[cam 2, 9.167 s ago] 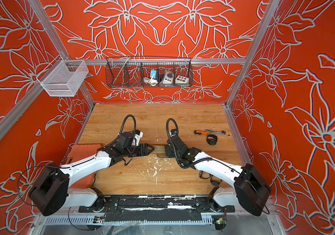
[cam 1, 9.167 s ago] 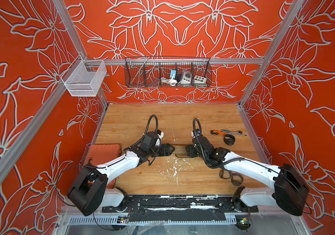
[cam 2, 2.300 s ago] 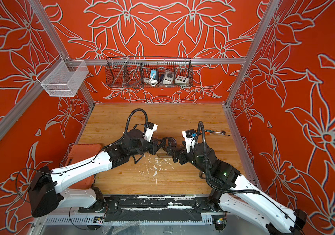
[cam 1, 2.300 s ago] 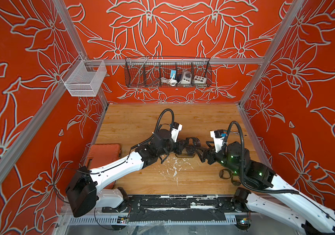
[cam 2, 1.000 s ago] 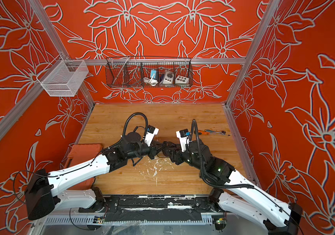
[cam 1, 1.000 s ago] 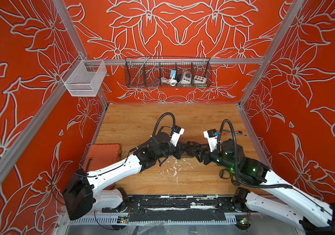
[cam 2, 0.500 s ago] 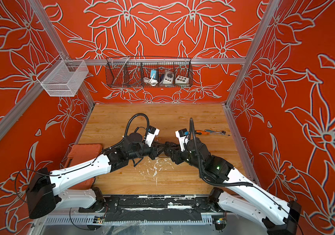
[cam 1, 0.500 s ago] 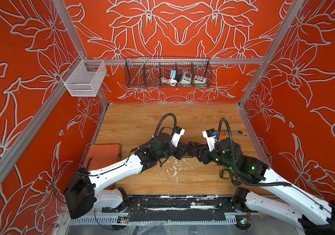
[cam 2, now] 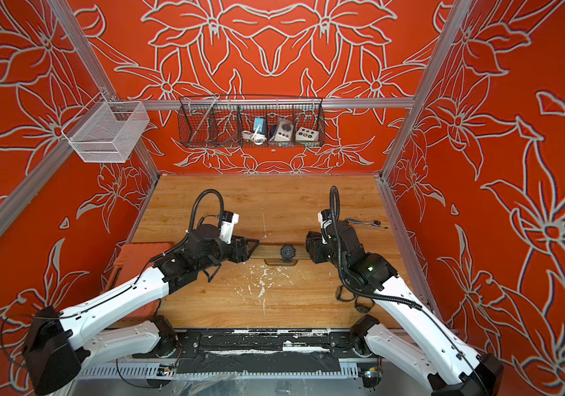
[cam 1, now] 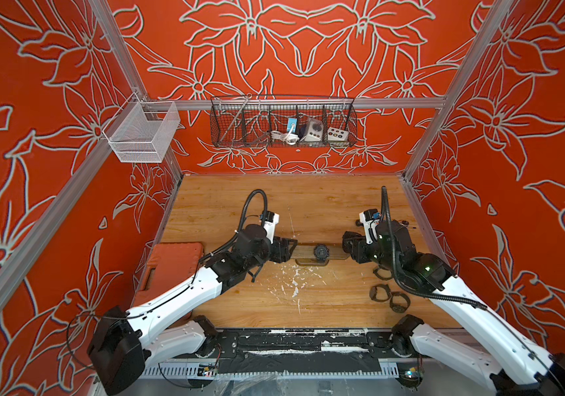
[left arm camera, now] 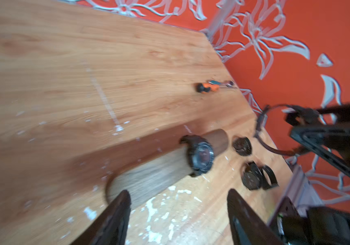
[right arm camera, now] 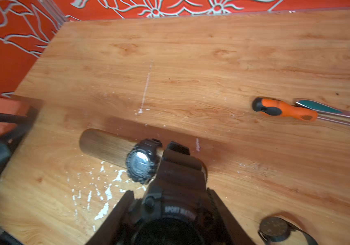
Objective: Place watch on stand
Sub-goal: Pick up the watch at the center of the board, then place the watch on the stand.
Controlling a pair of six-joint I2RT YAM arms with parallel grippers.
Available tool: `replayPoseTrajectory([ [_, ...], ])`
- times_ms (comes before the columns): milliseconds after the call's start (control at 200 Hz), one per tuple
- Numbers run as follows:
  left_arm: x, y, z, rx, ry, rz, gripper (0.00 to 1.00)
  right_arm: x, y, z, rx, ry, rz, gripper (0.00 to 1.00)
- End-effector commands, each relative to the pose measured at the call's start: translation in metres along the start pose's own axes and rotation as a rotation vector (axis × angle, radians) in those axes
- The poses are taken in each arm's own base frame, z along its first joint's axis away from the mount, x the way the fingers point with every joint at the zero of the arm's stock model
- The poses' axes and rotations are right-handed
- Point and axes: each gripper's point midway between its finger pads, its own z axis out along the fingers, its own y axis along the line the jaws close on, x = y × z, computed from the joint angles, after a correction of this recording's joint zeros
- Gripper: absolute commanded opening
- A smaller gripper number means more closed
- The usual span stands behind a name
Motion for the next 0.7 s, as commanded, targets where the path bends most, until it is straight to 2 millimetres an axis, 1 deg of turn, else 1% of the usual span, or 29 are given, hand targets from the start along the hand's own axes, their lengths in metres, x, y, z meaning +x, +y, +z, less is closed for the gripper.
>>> replayPoseTrajectory([
  [0, 0.016, 0.043, 0.0, -0.088, 0.051, -0.139, 0.71, 0.016, -0.021, 0.014, 0.073, 0.061, -0.017, 0.37],
  [50, 0.022, 0.053, 0.002, -0.098, 0.071, -0.178, 0.71, 0.02, -0.026, 0.021, 0.085, 0.082, -0.001, 0.36],
  [95, 0.025, 0.057, 0.005, -0.094, 0.086, -0.201, 0.72, 0.024, -0.03, 0.026, 0.101, 0.095, 0.004, 0.35],
  [235, 0.031, 0.057, 0.014, -0.073, 0.121, -0.226, 0.74, 0.029, -0.047, 0.036, 0.172, 0.117, 0.012, 0.35],
  [425, 0.037, 0.058, 0.025, -0.056, 0.163, -0.245, 0.76, 0.039, -0.063, 0.048, 0.251, 0.164, -0.001, 0.34],
  [540, 0.041, 0.055, 0.032, -0.034, 0.195, -0.245, 0.74, 0.044, -0.064, 0.057, 0.253, 0.182, -0.008, 0.33],
  [696, 0.043, 0.053, 0.038, -0.019, 0.216, -0.233, 0.71, 0.046, -0.055, 0.068, 0.196, 0.192, -0.019, 0.33],
])
